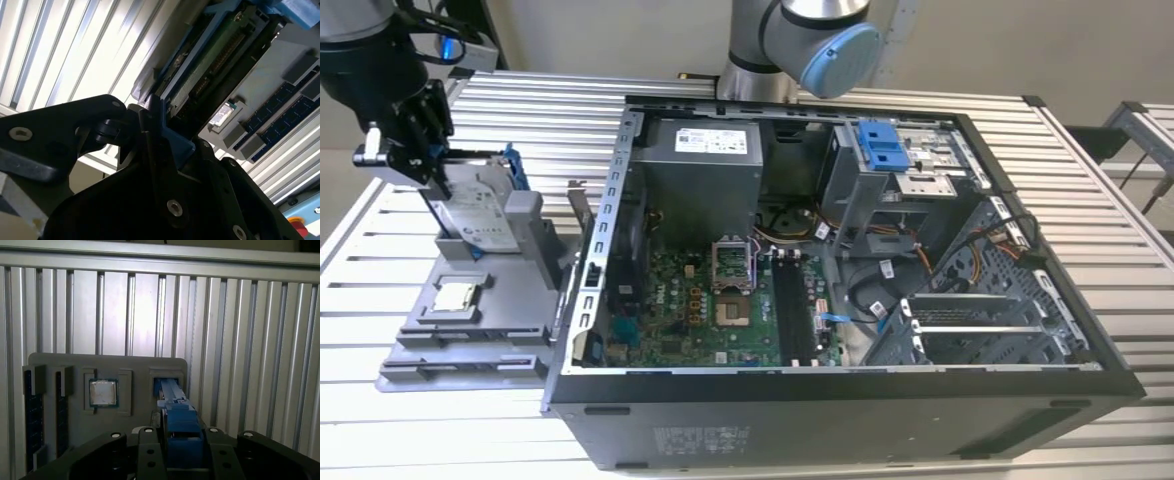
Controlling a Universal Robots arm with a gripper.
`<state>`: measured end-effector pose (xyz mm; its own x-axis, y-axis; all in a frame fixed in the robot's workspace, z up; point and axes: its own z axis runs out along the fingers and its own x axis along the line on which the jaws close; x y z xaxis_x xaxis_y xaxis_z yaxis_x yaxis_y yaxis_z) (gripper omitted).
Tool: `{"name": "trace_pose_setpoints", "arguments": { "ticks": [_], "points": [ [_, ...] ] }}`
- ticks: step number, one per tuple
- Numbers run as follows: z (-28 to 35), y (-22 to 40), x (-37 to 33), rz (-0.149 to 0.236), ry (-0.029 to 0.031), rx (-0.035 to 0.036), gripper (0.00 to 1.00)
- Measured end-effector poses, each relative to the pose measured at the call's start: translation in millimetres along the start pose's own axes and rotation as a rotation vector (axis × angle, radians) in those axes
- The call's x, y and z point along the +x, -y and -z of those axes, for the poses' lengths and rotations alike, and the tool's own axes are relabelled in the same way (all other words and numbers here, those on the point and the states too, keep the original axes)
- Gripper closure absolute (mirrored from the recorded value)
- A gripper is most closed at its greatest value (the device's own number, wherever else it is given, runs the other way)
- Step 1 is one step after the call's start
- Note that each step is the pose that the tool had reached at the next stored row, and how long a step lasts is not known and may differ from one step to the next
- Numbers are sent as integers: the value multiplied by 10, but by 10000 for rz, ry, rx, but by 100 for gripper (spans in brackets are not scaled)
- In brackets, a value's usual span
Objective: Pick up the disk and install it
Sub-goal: 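Pick up the disk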
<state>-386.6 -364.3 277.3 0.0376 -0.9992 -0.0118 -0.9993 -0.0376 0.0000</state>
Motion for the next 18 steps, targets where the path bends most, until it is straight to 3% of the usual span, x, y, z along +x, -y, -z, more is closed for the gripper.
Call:
{"name": "trace_pose_setpoints", "arguments": {
  "ticks": [18],
  "points": [
    [2,0,8,0,3,-2,100]
  ]
}}
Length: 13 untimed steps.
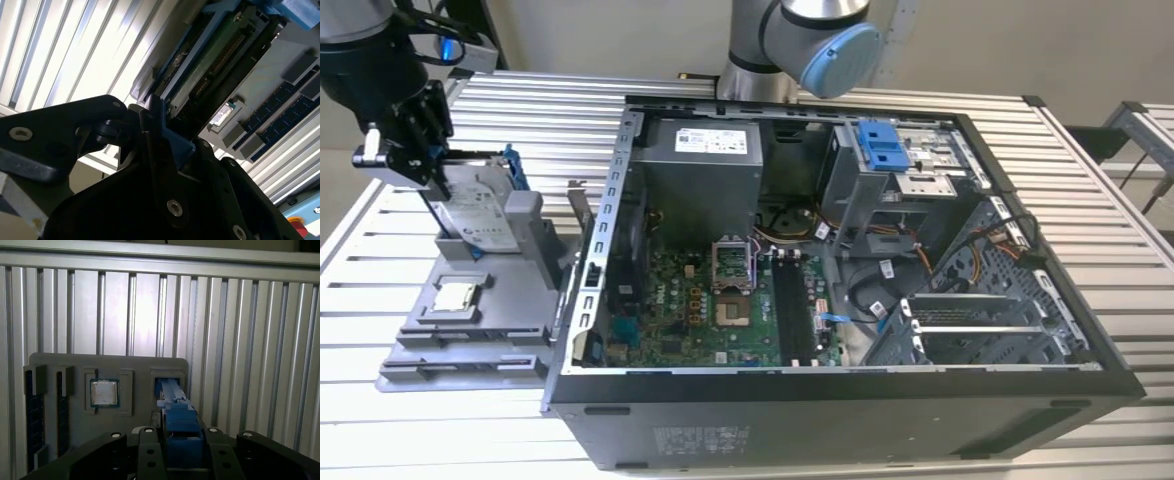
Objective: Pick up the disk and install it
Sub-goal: 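Pick up the disk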
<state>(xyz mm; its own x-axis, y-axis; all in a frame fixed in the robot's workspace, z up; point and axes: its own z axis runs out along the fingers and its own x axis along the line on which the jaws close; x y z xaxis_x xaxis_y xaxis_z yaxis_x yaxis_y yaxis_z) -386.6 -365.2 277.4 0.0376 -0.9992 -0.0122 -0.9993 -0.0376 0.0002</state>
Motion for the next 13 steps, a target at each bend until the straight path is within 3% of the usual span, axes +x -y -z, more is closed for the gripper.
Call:
{"name": "trace_pose_setpoints", "arguments": {
  "ticks": [13],
  "points": [
    [-2,2,-50,-12,0,1,100]
  ]
}}
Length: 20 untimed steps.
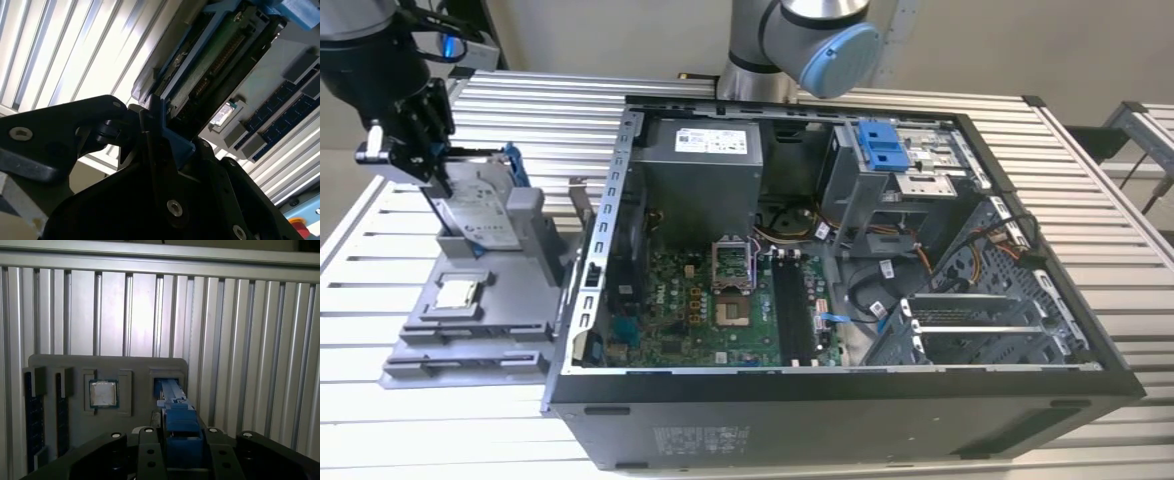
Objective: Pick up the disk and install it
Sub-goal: 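Pick up the disk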
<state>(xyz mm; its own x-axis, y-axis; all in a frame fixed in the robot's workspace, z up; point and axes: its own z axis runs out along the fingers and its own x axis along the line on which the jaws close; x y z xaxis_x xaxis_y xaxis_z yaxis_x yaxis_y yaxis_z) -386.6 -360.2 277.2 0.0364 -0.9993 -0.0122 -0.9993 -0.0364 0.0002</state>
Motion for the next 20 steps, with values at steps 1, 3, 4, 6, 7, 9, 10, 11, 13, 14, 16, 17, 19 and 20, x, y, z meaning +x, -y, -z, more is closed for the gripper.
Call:
{"name": "trace_pose_setpoints", "arguments": {
  "ticks": [1,3,4,6,7,9,10,11,13,14,16,17,19,20],
  "points": [
    [0,0,-4,0,0,0,100],
    [0,1,-12,1,0,0,100],
    [0,1,-15,0,0,0,100],
    [0,1,-23,1,0,0,100],
    [0,1,-27,1,0,0,100],
    [0,1,-35,0,0,0,100],
    [0,1,-39,0,0,0,100],
    [0,1,-43,0,0,0,100],
    [-1,2,-51,1,0,0,100],
    [-1,2,-55,0,0,0,100],
    [-1,2,-63,0,0,0,100],
    [-1,2,-67,1,0,0,100],
    [-1,3,-75,0,0,0,100],
    [-1,3,-79,0,0,0,100]
  ]
}}
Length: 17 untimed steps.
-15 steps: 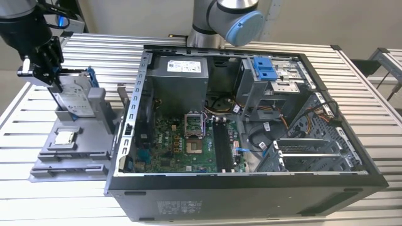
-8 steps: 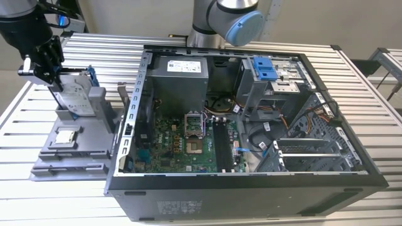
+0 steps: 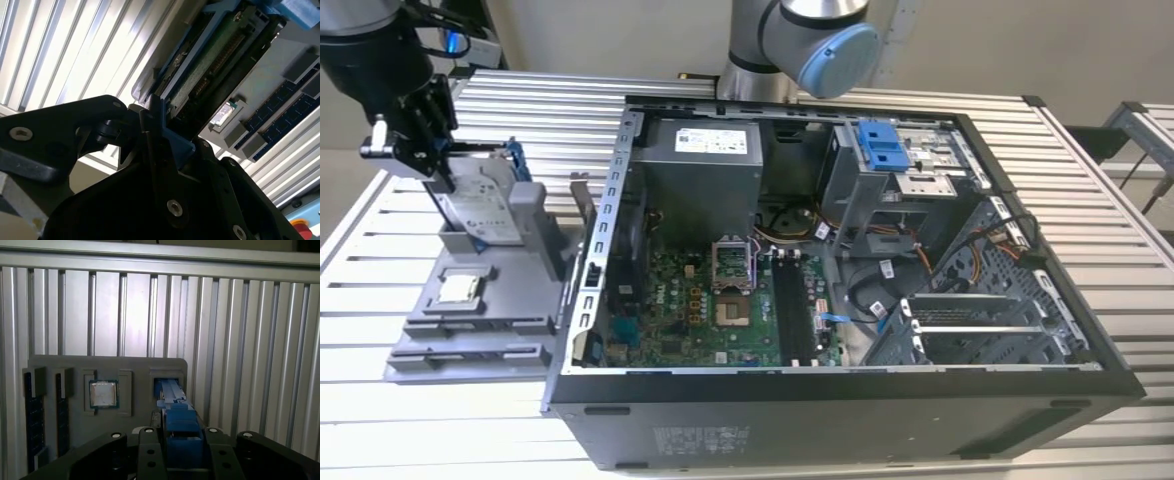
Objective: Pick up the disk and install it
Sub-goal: 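Pick up the disk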
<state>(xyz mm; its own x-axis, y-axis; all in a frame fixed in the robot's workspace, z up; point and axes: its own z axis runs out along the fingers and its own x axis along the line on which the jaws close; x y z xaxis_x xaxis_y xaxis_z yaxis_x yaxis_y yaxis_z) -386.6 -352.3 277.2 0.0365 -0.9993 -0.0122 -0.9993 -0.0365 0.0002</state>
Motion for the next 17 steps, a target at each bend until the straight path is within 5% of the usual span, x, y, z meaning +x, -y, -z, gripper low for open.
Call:
{"name": "trace_pose_setpoints", "arguments": {
  "ticks": [17],
  "points": [
    [-2,1,-34,-5,-18,-2,100]
  ]
}}
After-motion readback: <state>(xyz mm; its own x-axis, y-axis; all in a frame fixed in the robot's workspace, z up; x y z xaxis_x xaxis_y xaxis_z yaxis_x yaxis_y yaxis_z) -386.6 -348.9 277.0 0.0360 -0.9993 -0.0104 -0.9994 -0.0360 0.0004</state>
